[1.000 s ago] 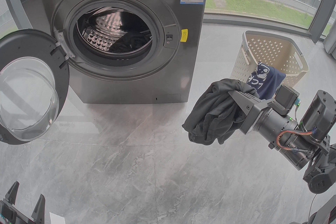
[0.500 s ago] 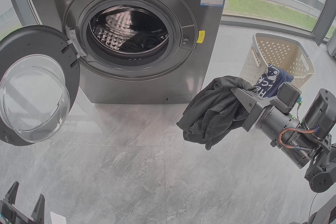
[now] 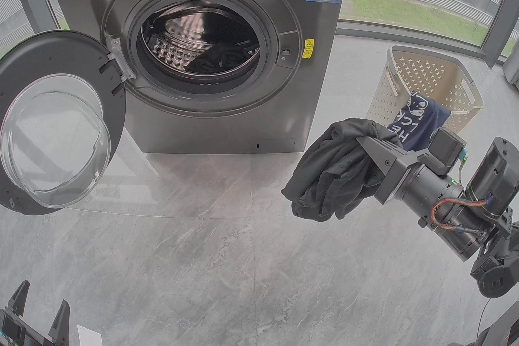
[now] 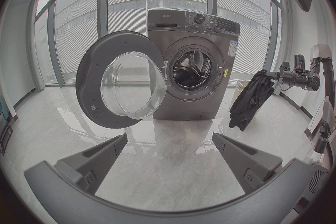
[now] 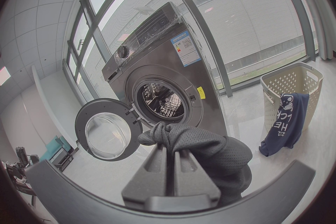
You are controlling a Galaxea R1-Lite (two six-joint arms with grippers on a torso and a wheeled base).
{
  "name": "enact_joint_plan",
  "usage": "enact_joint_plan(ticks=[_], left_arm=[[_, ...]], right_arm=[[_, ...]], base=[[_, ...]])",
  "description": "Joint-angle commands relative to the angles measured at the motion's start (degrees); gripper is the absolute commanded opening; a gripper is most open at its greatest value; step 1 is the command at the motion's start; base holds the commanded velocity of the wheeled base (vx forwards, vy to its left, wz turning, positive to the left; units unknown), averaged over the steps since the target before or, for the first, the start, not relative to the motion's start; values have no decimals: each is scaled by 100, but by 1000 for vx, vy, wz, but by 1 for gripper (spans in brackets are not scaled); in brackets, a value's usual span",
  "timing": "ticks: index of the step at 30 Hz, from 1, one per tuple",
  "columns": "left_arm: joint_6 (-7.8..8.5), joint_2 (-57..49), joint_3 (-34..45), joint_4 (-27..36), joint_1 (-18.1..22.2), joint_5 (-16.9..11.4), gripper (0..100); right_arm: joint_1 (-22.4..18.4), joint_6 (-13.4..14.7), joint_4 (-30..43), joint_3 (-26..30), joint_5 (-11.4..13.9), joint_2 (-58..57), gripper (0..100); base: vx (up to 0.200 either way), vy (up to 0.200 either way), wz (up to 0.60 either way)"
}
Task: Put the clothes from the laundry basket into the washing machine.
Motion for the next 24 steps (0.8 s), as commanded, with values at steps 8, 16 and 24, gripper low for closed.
enact_joint_plan(ticks=[8,16,24], left_arm=[[1,-70,92,-1,-2,2,100],[1,-70,92,-1,-2,2,100],[1,-70,92,-1,-2,2,100]], right_arm=[[3,3,-2,9,1,-2,0],[3,3,-2,9,1,-2,0],[3,3,-2,9,1,-2,0]], base=[[0,200,0],[0,200,0],[0,25,0]])
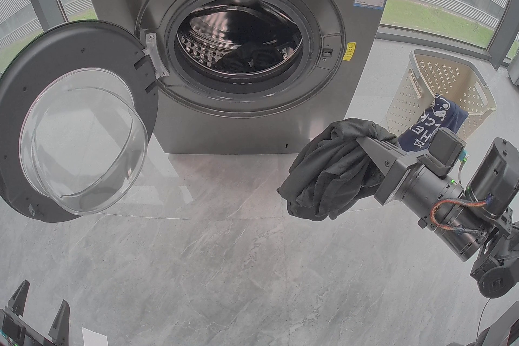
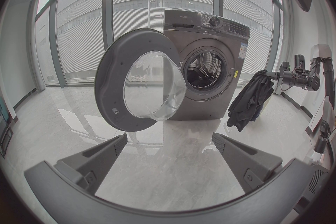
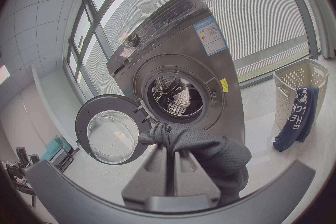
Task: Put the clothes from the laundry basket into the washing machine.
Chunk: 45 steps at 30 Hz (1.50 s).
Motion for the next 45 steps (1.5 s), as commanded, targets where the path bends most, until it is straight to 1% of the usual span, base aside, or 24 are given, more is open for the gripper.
enact_joint_plan(ticks=[1,14,20,22,26,27,28,29,31,34,37,40,45], left_arm=[[-2,-72,92,-1,-2,0,100],[-2,-72,92,-1,-2,0,100],[-2,-72,92,-1,-2,0,100],[16,-72,92,-1,6,0,100],[42,-72,92,-9,6,0,100],[51,-81,92,-9,6,0,100],[51,-72,92,-18,6,0,100],[60,-81,101,-18,15,18,100],[69,-81,101,-18,15,26,100],[104,-81,101,-18,15,18,100],[192,-90,101,-18,33,0,100],[209,-90,101,-9,24,-26,100],[209,-90,101,-9,24,-26,100]], right_arm=[[1,1,-4,0,-1,-2,0],[18,10,-4,0,-10,-2,0],[27,10,-4,0,-1,-2,0],[36,10,-4,0,-1,-2,0],[98,-8,5,0,-10,-2,0],[106,-87,-13,-26,-19,68,0],[106,-96,-13,-35,-19,77,0],[177,-166,-66,-53,-19,156,0],[282,-184,-171,-141,-28,288,0],[291,-192,-171,-308,-63,323,0],[308,-192,-154,-387,-89,323,0],[414,-184,-171,-387,-89,305,0],[431,-175,-171,-369,-81,340,0]], base=[[0,0,0],[0,0,0],[0,200,0],[0,200,0],[0,0,0],[0,0,0],[0,0,0],[0,0,0],[0,0,0],[0,0,0],[0,0,0],[0,0,0],[0,0,0]])
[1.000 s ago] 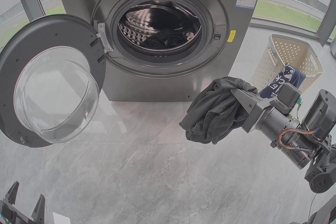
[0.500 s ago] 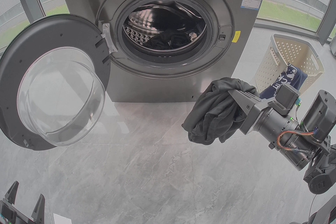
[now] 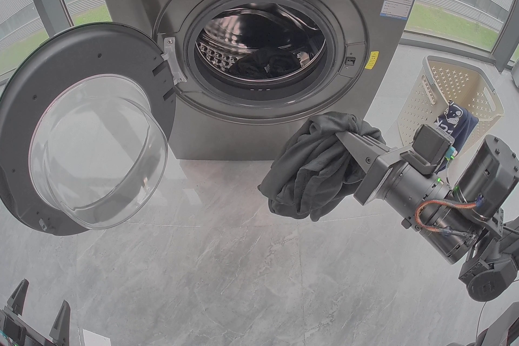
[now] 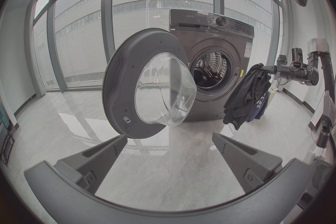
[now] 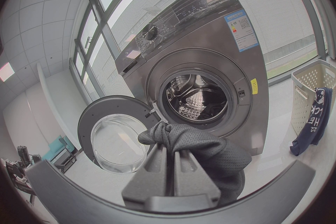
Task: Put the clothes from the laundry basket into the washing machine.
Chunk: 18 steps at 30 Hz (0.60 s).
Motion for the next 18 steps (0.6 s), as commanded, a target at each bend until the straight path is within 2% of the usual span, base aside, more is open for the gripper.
enact_joint_plan(ticks=[1,2,5,14,18], left_arm=[[-7,-90,101,-2,-2,-6,100],[-16,-90,101,-2,-2,-6,100],[-24,-90,101,6,-2,-6,100],[2,-99,101,-2,7,3,100],[11,-90,101,-2,7,-6,100]], right_arm=[[65,6,-2,-13,4,74,0],[74,6,-11,-22,12,92,0],[118,6,-11,-31,12,136,0],[188,-21,-72,-180,30,329,0],[232,-30,-28,-462,56,452,0]], base=[[0,0,0],[0,0,0],[0,-200,0],[0,0,0],[0,0,0]])
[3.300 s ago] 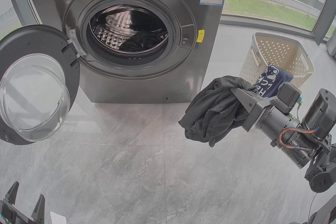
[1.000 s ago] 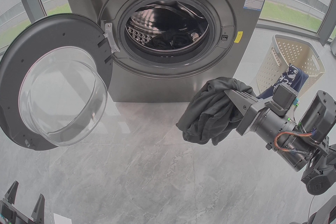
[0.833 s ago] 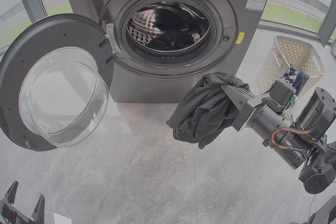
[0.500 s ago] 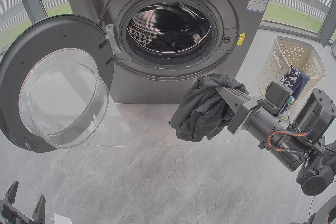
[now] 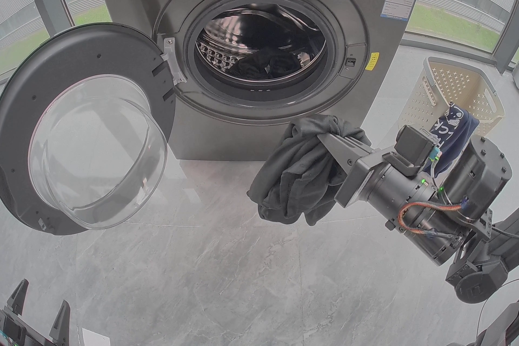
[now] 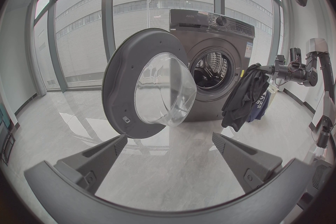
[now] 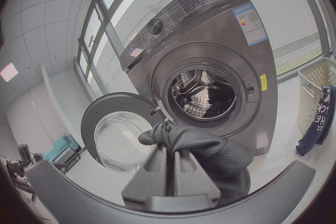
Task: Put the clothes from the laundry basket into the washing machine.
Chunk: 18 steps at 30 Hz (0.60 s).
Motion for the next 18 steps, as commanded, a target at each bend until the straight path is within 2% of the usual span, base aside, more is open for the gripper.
enact_joint_plan(ticks=[1,4,5,6,7,8,9,12,13,14,16,17,18], left_arm=[[15,-48,101,0,-8,-6,100],[32,-75,101,0,1,-6,100],[208,-101,84,-132,1,-32,100],[182,-101,-83,-334,10,-94,100],[32,-22,-567,-606,36,-366,100],[-29,57,-830,-642,45,-568,100],[-73,233,-1085,-554,45,-885,100],[-56,901,-1287,-193,45,-1851,100],[-56,1050,-1279,-185,45,-1957,100],[-20,1534,-1252,-211,54,-2229,100],[6,1727,-1235,-237,54,-2335,100],[76,2404,-1226,-457,-61,-2634,100],[85,2509,-1217,-501,-78,-2669,100]], right_arm=[[95,-8,21,-280,11,170,0],[104,-8,38,-386,11,214,0],[104,-8,38,-500,-6,267,0],[104,-8,21,-553,-6,319,0],[95,-8,-6,-632,-24,381,0],[69,-8,-6,-667,-24,407,0],[42,-8,-15,-720,-24,434,0],[25,-8,21,-869,-24,469,0],[16,-8,29,-896,-24,486,0],[7,-8,47,-975,-24,530,0],[7,-8,47,-1019,-24,548,0],[-46,-8,47,-1186,-24,609,0],[-63,-8,47,-1203,-15,609,0]], base=[[0,0,0],[0,0,0],[0,0,0],[0,0,0],[0,0,0],[0,0,0],[0,0,0],[0,0,0],[0,0,0],[0,0,0],[0,0,0],[0,0,0],[0,0,0]])
